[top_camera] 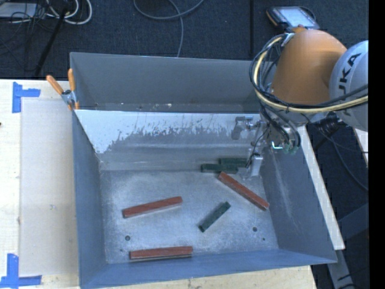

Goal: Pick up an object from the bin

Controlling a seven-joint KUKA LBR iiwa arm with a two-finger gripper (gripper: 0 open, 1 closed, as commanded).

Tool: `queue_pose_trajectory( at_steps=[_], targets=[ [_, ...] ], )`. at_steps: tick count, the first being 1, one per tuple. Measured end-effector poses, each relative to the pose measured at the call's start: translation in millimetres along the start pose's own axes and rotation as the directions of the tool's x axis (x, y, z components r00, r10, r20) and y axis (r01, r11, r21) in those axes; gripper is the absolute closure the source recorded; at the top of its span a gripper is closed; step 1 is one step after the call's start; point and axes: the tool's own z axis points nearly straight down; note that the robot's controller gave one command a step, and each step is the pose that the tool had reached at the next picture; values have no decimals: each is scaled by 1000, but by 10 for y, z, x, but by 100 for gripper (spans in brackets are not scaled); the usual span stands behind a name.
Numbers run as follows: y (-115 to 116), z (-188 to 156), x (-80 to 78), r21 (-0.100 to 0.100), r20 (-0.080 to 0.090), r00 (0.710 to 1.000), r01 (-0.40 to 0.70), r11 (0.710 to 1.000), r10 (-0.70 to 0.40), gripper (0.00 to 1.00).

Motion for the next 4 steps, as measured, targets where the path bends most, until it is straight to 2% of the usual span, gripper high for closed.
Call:
queue_pose_trajectory(
  at_steps=[1,2,3,4],
  targets=[
    [1,-44,-15,0,8,1000,1,1000,-1,0],
    [-80,470,45,1,14,1000,23,1000,-23,0],
    [-128,1111,219,2,10,989,149,989,-149,0],
    [-229,1370,222,-5,19,1000,5,1000,-5,100]
  ],
)
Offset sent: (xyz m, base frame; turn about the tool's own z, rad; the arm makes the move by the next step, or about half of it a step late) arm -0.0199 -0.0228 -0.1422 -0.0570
